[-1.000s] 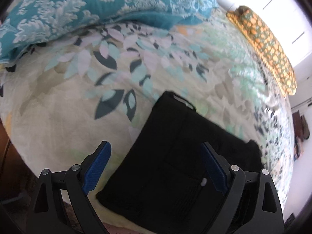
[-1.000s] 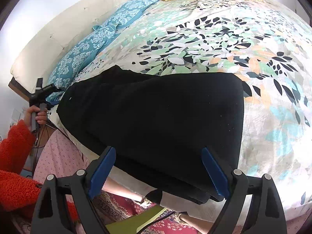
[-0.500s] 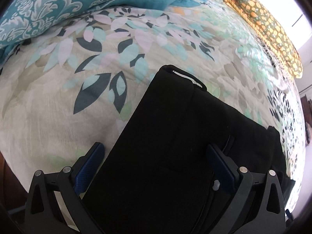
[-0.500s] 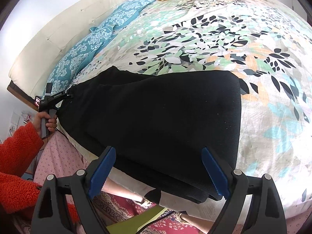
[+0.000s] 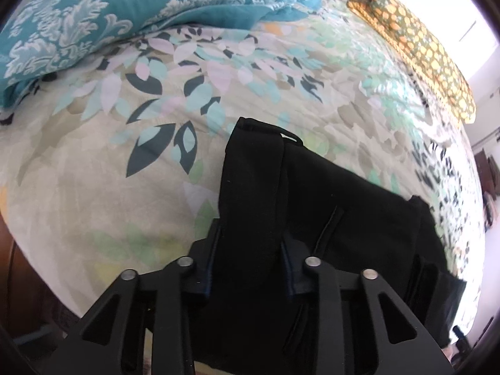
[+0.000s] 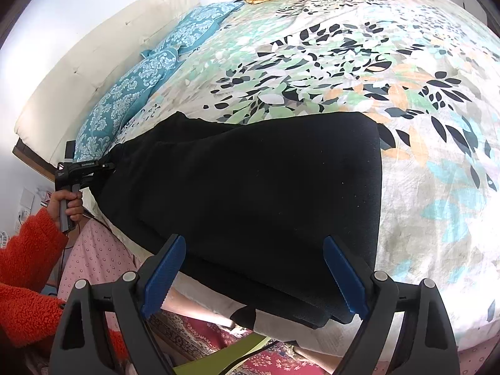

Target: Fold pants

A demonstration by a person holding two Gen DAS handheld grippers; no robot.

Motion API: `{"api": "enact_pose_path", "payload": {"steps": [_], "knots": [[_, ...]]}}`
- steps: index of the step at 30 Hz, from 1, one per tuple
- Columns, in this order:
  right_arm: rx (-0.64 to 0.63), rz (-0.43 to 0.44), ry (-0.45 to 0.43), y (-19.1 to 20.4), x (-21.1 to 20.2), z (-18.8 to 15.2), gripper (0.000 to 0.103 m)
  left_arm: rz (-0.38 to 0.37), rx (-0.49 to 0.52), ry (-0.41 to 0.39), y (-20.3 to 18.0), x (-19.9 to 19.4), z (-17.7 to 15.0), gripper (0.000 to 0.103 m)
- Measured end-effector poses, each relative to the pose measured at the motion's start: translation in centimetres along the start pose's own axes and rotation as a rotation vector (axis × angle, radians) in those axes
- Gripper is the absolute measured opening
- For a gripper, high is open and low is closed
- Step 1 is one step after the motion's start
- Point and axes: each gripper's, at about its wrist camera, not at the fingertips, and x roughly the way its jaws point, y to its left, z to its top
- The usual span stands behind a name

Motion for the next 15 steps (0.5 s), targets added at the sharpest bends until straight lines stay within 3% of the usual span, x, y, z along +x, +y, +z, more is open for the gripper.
{"api": "enact_pose_path", "payload": {"steps": [4,8,15], "knots": [[0.015,0.006,-0.014,-0.4,-0.2,0.1,0.090,-0.050,-0.086,-0.020,-0.1,-1.9,-0.1,0.024],[0.043,0.019,-0.025,-0.9,-0.2,0.2,0.090,-0.134,-0.107,-0.052,-1.8,-5.3,-0.2,0.021],[0.080,0.041,-0.058,-1.8,-0.8,0.3,0.090,-0.338,0.011,-0.084,-9.6,-11.4,-3.2,0.015]]}}
